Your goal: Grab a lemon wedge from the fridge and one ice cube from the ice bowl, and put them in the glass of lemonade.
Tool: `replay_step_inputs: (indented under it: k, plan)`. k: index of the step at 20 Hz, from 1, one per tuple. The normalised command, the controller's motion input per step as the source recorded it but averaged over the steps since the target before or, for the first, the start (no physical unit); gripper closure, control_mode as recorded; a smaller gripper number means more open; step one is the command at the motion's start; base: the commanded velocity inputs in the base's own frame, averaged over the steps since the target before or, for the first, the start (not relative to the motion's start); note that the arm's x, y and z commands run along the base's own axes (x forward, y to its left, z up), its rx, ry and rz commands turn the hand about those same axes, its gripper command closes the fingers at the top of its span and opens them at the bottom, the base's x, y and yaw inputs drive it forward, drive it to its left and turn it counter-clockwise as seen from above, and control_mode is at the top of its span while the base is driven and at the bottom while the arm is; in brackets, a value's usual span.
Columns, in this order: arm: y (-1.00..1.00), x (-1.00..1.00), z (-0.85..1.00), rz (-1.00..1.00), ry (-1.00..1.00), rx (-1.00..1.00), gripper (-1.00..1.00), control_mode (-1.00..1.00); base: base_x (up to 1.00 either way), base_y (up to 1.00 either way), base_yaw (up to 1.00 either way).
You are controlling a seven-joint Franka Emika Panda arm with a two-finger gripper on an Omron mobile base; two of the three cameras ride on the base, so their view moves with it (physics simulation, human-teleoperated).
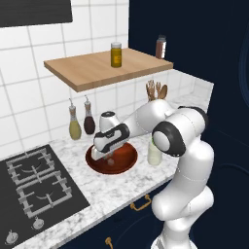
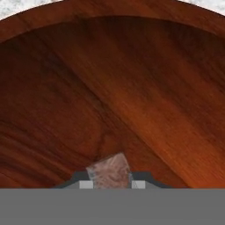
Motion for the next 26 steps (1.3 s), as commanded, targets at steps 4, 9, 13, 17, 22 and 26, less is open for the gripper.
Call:
replay_step_inputs:
  k: [4, 9, 13, 17, 22, 26]
  plan:
    - [-0.01, -0.24, 0.11, -0.01, -0.04, 0.07, 1.00, -1.00, 0.00, 0.00, 0.00]
    - [-0.11, -0.12, 0.38, -0.01, -0.16, 0.22, 1.00, -1.00, 0.00, 0.00, 0.00]
    - [-0.34, 0.00, 0.30, -0.05, -0.10, 0.21, 1.00, -1.00, 0.00, 0.00, 0.00]
    - [-0.28, 0.00, 0.21, -0.04, -0.06, 0.17, 1.00, -1.00, 0.00, 0.00, 0.00]
    - [-0.14, 0.00, 0.16, -0.01, -0.05, 0.13, 1.00, -1.00, 0.00, 0.00, 0.00]
    - [0.05, -0.10, 0.37, -0.05, -0.09, 0.09, 1.00, -1.00, 0.00, 0.00, 0.00]
